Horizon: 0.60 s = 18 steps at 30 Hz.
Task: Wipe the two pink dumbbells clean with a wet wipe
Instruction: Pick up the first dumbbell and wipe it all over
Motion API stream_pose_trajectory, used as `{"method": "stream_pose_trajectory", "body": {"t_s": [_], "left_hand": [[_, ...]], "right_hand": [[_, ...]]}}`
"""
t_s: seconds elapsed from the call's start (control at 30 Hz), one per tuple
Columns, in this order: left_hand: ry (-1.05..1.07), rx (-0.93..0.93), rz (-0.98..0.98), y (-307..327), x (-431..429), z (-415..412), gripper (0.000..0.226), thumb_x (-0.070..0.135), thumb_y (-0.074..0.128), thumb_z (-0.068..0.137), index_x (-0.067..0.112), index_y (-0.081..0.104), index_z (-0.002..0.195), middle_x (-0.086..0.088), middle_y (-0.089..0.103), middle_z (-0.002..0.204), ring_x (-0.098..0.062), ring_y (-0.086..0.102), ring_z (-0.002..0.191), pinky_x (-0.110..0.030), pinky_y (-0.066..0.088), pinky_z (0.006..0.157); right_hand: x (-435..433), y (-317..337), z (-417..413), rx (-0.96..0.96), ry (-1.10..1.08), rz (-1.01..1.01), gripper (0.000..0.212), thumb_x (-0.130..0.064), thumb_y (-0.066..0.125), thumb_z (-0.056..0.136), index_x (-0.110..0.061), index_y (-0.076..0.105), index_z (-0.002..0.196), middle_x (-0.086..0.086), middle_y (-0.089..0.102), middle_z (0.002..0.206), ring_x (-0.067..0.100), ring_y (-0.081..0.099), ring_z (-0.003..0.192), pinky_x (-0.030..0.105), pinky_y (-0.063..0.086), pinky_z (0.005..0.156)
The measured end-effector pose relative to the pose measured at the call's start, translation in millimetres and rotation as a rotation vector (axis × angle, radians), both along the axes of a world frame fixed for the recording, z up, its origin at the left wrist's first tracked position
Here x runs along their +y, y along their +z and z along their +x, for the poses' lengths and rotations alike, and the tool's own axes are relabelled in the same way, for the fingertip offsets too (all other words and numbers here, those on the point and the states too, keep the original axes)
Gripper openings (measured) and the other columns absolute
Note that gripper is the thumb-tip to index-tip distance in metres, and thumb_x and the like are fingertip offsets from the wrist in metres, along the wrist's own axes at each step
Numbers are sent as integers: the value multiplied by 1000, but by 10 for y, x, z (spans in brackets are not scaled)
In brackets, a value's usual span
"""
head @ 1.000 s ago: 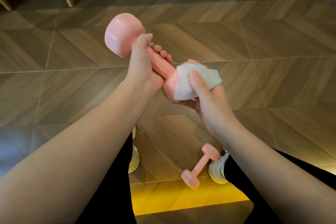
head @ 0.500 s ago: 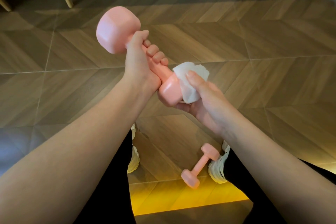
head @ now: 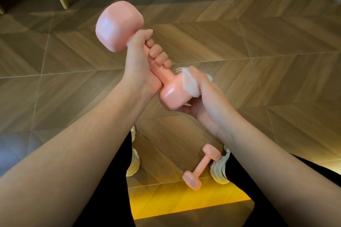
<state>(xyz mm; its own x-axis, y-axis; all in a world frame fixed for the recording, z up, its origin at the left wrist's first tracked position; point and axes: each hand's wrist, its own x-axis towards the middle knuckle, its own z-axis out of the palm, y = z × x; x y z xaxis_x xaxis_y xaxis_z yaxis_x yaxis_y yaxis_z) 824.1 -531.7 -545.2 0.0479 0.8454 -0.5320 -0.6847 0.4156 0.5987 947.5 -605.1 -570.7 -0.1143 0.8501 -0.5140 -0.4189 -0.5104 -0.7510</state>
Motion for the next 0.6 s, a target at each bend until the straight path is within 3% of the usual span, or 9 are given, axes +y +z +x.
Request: {"method": "stream_pose_trajectory", "body": {"t_s": [0.23, 0.3, 0.43, 0.6], "left_hand": [[-31, 0, 2, 20, -22, -15, 37, 24, 53, 93, 22, 35, 61, 7, 24, 49, -12, 23, 40, -23, 29, 41], [-50, 5, 6, 23, -36, -9, 38, 24, 53, 93, 23, 34, 61, 7, 24, 49, -12, 23, 41, -24, 28, 41], [-74, 22, 14, 12, -52, 18, 39, 24, 53, 94, 22, 34, 60, 7, 24, 49, -12, 22, 41, -23, 29, 40], [-65, 27, 22, 14, -55, 33, 39, 23, 53, 94, 22, 34, 60, 6, 24, 48, -12, 22, 41, -23, 29, 40]], "right_hand": [[11, 40, 18, 30, 81, -12, 23, -35, 57, 95, -17, 65, 105, 6, 71, 96, 18, 68, 87, 39, 59, 66], [-13, 39, 9, 3, 128, 18, 22, -31, 60, 92, -18, 62, 109, 5, 70, 99, 17, 67, 89, 41, 59, 75], [-57, 36, -1, -4, 152, 61, 52, -23, 78, 74, -15, 57, 121, 5, 71, 107, 15, 69, 93, 31, 57, 80], [-45, -1, 19, -32, 114, 55, 52, -26, 74, 72, -18, 58, 120, 2, 73, 106, 14, 71, 94, 32, 57, 82]]}}
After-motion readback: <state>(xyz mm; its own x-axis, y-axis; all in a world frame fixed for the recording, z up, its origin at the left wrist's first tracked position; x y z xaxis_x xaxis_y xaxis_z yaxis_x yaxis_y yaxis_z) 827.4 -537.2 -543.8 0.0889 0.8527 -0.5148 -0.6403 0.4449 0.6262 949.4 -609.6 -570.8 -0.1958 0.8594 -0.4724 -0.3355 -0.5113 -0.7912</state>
